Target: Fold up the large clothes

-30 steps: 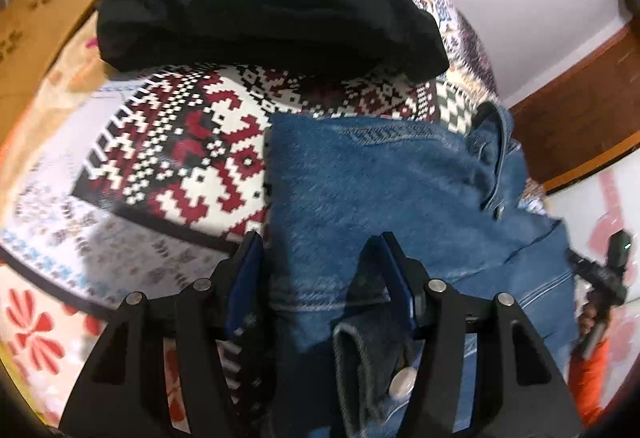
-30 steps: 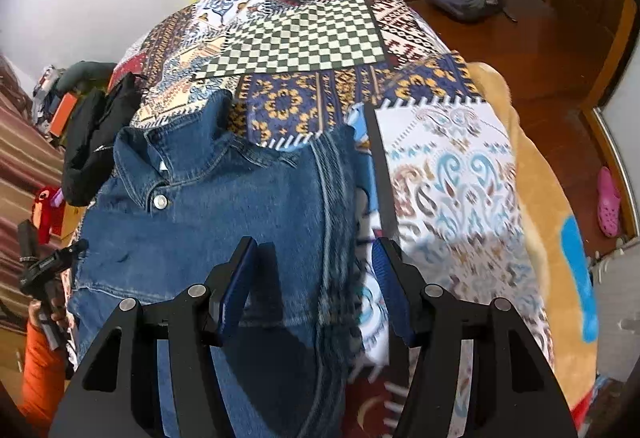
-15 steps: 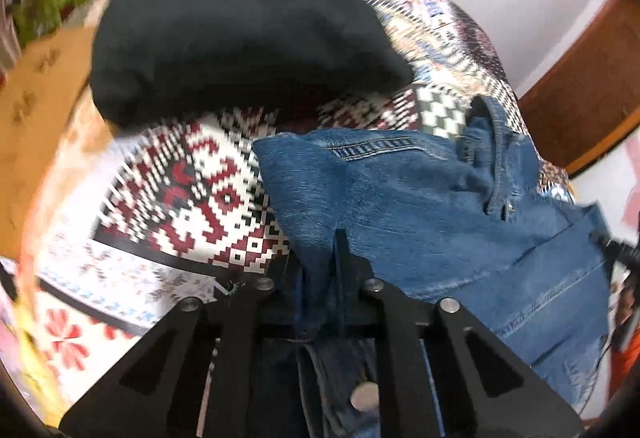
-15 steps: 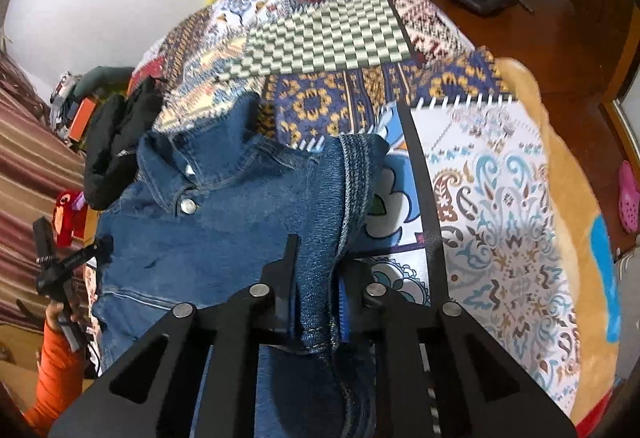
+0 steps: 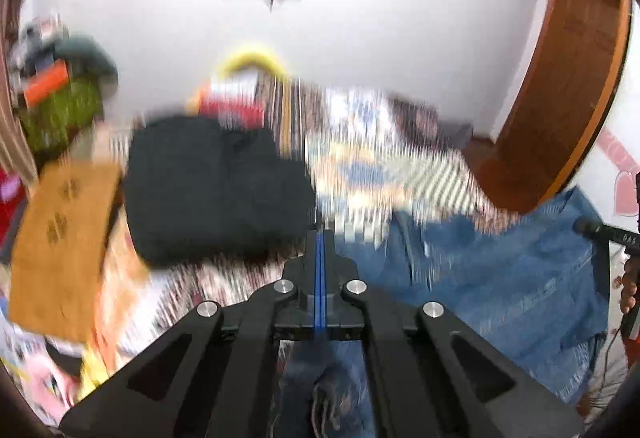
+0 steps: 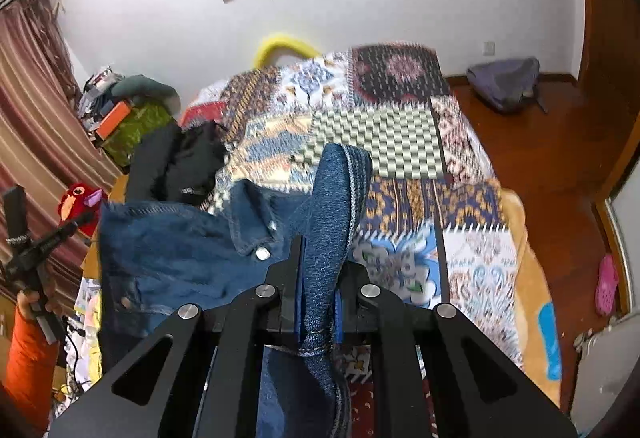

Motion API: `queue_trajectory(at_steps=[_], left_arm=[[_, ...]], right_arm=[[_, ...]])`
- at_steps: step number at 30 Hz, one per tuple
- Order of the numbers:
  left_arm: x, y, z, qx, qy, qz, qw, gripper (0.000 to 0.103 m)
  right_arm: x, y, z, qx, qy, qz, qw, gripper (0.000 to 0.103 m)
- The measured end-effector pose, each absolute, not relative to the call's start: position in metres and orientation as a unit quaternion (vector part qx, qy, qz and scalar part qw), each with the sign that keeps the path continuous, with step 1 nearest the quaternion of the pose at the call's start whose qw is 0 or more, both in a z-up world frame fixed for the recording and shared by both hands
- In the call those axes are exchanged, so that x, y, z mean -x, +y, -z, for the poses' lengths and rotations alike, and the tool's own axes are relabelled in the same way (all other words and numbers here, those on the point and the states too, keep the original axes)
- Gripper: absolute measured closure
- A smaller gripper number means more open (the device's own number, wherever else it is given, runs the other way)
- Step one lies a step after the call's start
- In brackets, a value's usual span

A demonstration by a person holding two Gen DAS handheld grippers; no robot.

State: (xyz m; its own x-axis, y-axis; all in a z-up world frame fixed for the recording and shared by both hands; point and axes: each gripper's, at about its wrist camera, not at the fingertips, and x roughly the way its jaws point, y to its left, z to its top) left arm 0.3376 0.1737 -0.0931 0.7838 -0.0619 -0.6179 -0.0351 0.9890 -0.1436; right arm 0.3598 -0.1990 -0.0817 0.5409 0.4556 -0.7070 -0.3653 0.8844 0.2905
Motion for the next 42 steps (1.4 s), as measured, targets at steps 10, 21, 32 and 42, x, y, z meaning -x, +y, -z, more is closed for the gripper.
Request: queue_trajectory(at_steps=[10,21,32,42], left_arm=[[-0.364,0.183,0.147,0.066,0.422,0.007,0.904,0.085],[-0.392,0.263,0.302,0.312,0.541,0.035,0.780,0.038],[-0.412,0.233,0.281,0.239,0.523,0.016,0.818,0.093],[-0.389,0.165,0.149,0.083,0.418,0.031,0.904,0.096]], right_arm=[[-0.374,-0.203,0.117,-0.043,0.448,-0.217,0.866,0.093],[-0.384,-0.246,0.175,-0.106,0.499,-0.172,0.843,0.093],[-0.387,-0.244,0.170,-0.093,0.488,-0.156,0.854,0.093],[-0.399,-0.241,0.109,-0.105,0.429,-0.192,0.876,0.094]])
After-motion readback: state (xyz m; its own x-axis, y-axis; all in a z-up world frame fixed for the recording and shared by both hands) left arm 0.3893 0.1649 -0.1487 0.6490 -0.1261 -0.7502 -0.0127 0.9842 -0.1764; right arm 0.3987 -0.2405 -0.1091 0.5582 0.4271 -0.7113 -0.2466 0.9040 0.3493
